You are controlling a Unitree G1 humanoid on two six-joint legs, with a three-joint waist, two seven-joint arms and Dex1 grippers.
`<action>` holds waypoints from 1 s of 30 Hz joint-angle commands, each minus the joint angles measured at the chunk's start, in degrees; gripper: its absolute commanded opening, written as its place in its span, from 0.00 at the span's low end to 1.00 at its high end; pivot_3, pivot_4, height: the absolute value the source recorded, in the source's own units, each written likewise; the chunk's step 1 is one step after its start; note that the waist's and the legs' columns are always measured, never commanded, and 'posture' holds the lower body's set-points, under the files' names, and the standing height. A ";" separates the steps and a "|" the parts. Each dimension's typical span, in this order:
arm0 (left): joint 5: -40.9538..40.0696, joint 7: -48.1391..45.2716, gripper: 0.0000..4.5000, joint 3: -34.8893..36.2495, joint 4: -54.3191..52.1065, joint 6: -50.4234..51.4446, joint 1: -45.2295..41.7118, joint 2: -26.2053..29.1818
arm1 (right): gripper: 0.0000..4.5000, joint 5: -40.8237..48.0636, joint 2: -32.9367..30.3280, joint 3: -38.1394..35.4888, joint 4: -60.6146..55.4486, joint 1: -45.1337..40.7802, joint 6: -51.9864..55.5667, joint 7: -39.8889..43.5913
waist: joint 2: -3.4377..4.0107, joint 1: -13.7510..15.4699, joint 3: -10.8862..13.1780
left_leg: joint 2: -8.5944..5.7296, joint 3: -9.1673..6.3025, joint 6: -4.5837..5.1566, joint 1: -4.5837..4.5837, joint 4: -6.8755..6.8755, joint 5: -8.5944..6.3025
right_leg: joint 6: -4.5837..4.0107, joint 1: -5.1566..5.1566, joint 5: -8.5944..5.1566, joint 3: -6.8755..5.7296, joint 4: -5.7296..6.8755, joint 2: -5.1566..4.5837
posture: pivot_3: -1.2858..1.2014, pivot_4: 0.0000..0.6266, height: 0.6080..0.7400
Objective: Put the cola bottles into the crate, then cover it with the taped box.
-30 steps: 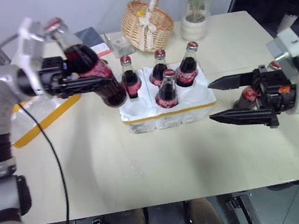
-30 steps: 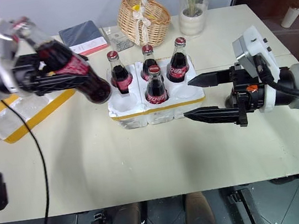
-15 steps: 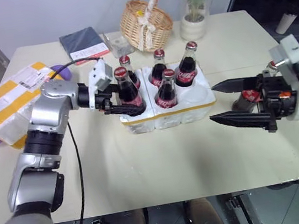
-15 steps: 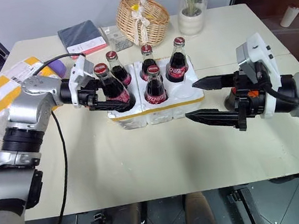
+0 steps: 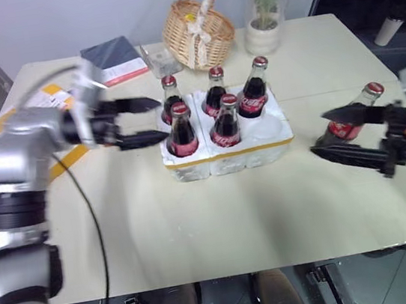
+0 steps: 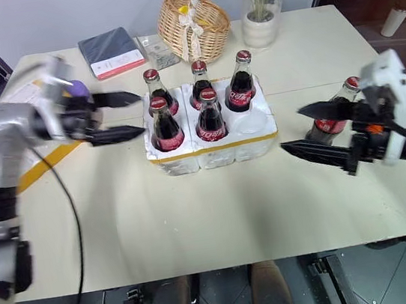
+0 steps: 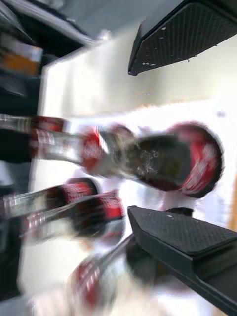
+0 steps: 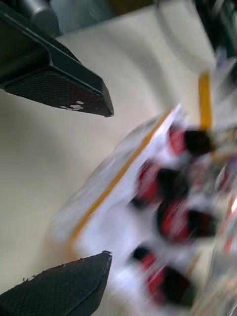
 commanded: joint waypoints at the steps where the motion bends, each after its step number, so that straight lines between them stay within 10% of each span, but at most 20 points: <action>1: -8.87 -3.58 0.99 5.87 -7.62 7.86 1.90 5.78 | 1.00 -0.09 2.52 -8.73 -3.22 6.26 1.27 0.00 | 0.02 0.07 -0.02 | 0.00 0.01 0.00 0.05 0.00 0.00 | 0.00 0.06 0.00 0.00 -0.01 0.00 | 0.52 0.24 1.00; 6: -12.67 -4.31 0.99 6.79 -20.37 8.81 11.68 9.62 | 1.00 -3.40 9.40 -9.73 -3.83 13.30 0.02 -6.74 | 0.03 0.35 -0.05 | 0.01 0.00 -0.01 0.21 0.03 0.00 | -0.21 0.32 -0.12 0.00 -0.09 0.00 | 0.52 0.24 1.00; 15: -5.67 7.26 0.99 -0.45 -24.19 1.10 15.18 -0.03 | 1.00 -15.97 20.24 1.44 3.77 7.70 -9.34 -19.21 | -0.02 -0.01 -0.09 | 0.01 0.02 -0.03 0.25 0.10 0.01 | -0.32 0.40 -0.09 0.02 -0.18 0.00 | 0.52 0.24 1.00; 30: -5.19 10.93 0.99 -2.62 -24.08 -0.44 14.94 -2.76 | 1.00 -24.16 21.68 10.10 23.06 -6.51 -17.81 -18.46 | 0.01 0.01 -0.08 | 0.01 0.04 -0.02 0.24 0.01 0.02 | -0.13 0.30 0.01 0.05 -0.12 0.01 | 0.52 0.24 1.00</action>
